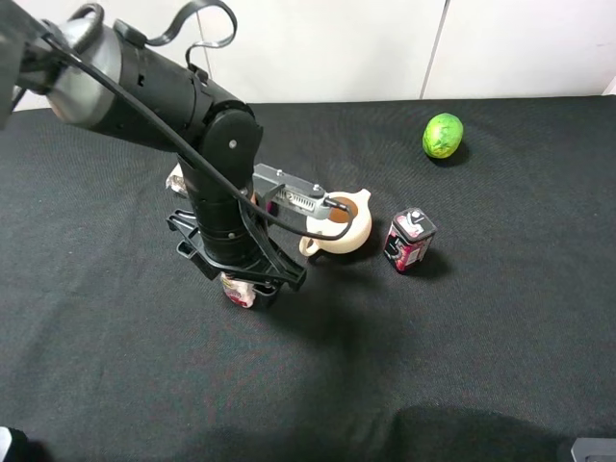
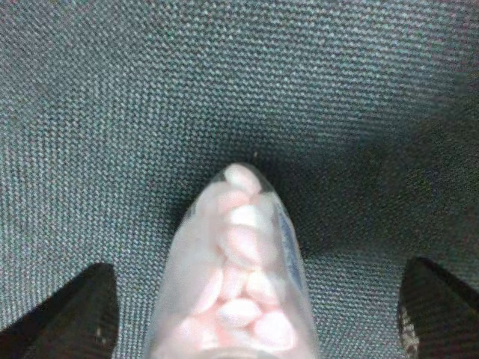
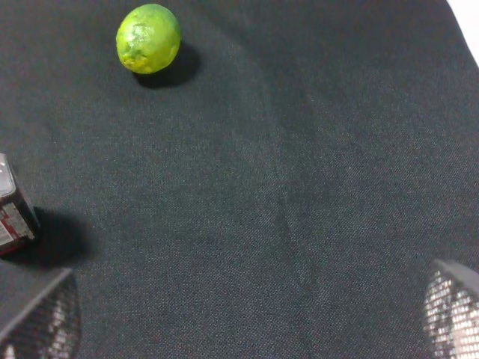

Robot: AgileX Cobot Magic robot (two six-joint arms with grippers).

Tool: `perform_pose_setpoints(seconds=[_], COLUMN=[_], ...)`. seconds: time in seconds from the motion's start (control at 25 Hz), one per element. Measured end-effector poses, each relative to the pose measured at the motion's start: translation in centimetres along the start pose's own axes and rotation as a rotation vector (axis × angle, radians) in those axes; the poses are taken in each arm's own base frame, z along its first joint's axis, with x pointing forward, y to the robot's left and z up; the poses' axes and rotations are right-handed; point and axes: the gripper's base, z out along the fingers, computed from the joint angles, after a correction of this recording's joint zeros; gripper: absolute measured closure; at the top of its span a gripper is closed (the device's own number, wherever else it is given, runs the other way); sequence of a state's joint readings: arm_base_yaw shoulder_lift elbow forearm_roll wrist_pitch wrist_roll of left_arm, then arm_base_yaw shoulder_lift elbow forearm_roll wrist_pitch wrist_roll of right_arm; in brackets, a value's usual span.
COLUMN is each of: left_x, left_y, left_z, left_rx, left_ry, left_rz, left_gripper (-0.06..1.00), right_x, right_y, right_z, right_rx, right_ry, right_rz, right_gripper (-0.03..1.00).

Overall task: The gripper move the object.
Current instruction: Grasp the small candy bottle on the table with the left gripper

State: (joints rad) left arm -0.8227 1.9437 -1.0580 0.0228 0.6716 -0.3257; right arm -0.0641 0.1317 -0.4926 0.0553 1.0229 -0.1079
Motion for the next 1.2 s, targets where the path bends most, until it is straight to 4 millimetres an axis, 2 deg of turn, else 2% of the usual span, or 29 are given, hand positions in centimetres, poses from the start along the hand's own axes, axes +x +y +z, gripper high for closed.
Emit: perform_pose_setpoints(seconds=[0.88,1.0,1.2], left_x=[0.00,0.00,-0.01], left_y=[0.03,0.03,0.05], left_z=[0.86,0.86,0.86], left_rx=[-0.013,-0.013,-0.015], left_ry=[0.023,0.023,0.023], left_rz=[0.005,0.005,0.007], left_gripper=[0.15,0.17,0.26], right_x=[0.00,0.00,0.00], right_y=[0.00,0.00,0.00], right_z=[0.00,0.00,0.00], right_rx=[0.000,0.000,0.000], right_ry=[0.000,0.000,0.000], right_rz=[0.000,0.000,0.000], right_gripper=[0.27,0.27,0.27])
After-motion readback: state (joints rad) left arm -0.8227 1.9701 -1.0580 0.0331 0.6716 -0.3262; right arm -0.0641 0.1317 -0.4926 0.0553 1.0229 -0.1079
